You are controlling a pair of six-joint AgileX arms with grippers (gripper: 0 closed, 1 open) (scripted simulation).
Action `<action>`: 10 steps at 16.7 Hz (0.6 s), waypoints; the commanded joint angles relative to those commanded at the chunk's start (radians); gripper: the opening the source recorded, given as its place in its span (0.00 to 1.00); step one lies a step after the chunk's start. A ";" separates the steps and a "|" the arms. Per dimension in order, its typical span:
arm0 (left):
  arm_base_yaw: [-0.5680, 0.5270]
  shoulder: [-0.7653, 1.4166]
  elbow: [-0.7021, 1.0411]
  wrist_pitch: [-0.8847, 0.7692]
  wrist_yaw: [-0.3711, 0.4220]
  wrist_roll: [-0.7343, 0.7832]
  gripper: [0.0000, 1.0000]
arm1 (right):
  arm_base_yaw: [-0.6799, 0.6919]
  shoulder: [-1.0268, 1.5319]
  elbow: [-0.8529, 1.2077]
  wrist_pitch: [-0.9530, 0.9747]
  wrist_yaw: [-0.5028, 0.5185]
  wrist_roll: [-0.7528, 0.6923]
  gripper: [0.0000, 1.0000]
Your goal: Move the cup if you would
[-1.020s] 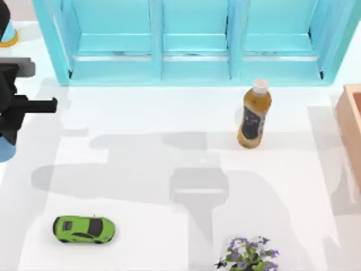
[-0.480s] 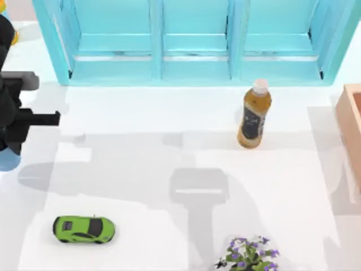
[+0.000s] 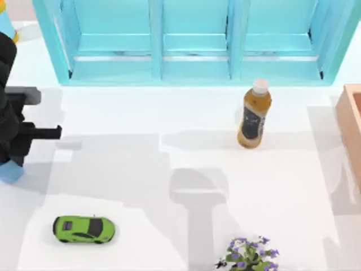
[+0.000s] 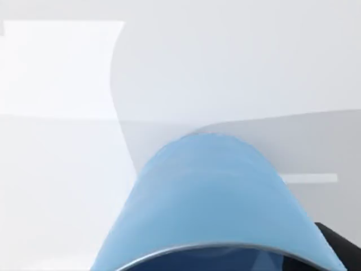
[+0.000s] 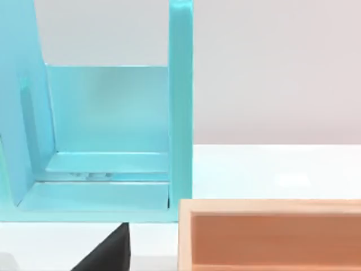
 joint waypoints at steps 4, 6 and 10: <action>0.000 0.000 0.000 0.000 0.000 0.000 0.08 | 0.000 0.000 0.000 0.000 0.000 0.000 1.00; 0.000 0.000 0.000 0.000 0.000 0.000 0.23 | 0.000 0.000 0.000 0.000 0.000 0.000 1.00; 0.000 0.000 0.000 0.000 0.000 0.000 0.53 | 0.000 0.000 0.000 0.000 0.000 0.000 1.00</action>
